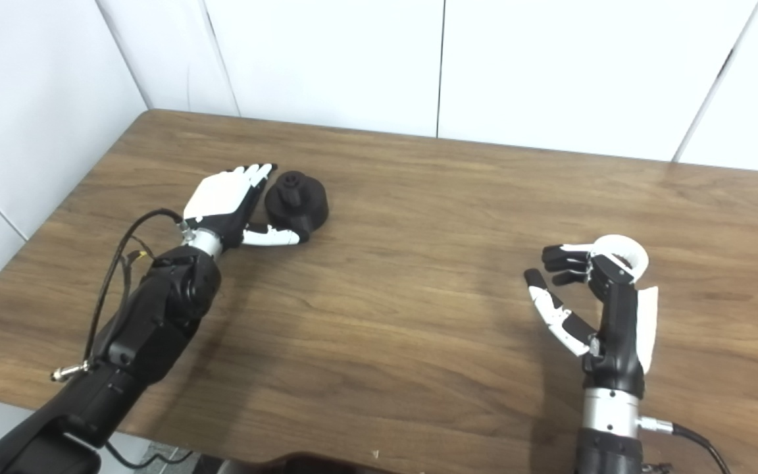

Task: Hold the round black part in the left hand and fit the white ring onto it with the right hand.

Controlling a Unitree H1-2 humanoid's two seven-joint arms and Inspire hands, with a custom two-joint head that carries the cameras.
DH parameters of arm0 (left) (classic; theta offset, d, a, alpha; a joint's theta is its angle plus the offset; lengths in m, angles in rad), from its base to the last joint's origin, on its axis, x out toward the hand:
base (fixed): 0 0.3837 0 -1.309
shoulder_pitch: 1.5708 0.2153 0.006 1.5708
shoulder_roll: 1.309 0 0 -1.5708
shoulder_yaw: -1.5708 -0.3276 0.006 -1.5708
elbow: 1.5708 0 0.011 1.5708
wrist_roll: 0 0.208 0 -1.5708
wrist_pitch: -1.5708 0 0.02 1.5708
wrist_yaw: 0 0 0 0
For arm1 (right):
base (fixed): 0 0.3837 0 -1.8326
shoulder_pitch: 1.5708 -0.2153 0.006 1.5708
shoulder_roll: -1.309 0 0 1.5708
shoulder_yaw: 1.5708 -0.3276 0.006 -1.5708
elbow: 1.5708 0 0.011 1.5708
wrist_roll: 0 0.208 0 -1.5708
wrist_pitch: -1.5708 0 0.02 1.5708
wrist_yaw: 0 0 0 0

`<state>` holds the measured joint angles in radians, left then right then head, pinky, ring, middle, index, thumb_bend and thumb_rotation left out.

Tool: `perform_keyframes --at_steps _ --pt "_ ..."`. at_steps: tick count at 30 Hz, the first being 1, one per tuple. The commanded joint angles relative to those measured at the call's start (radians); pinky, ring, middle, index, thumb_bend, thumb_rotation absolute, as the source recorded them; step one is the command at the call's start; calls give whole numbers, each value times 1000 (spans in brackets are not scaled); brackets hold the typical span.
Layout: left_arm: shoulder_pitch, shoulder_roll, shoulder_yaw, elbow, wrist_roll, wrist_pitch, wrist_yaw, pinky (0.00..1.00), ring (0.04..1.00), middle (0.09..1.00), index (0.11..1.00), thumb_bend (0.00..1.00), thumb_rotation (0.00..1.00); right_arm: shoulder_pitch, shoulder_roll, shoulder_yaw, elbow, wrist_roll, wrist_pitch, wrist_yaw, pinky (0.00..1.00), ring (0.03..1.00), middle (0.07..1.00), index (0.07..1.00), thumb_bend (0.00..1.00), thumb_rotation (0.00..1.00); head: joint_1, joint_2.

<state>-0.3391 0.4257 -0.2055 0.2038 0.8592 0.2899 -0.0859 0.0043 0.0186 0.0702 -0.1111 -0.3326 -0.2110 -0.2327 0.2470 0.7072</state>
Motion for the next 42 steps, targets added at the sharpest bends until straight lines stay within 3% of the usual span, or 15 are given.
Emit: perform_keyframes --at_steps 1,10,15,20,31,42 --pt "-57 17 9 -1 -5 -14 40 1000 1000 1000 961 1000 670 27 -4 -7 7 -1 -11 4 460 549 593 495 496 139 1 2" --pt "-69 2 19 27 -20 -20 101 1000 1000 1000 887 1000 620 30 -2 -10 -1 6 -7 6 454 542 590 495 496 139 2 9" --pt "-71 -13 37 34 -51 -31 149 1000 1000 1000 737 941 425 30 -4 -11 -4 0 -4 6 445 539 590 494 496 139 4 11" --pt "-70 -13 42 37 -72 -50 171 1000 1000 1000 635 914 347 33 -2 -11 -14 -2 9 8 449 542 592 495 496 139 4 15" --pt "-66 -9 47 42 -90 -73 209 1000 1000 1000 589 887 309 32 -8 -11 -15 -4 2 9 448 539 588 494 496 139 6 19" --pt "-52 -12 30 15 -114 -93 188 1000 1000 1000 603 924 349 35 -6 -14 -26 -5 17 10 448 540 592 495 496 141 -5 24"
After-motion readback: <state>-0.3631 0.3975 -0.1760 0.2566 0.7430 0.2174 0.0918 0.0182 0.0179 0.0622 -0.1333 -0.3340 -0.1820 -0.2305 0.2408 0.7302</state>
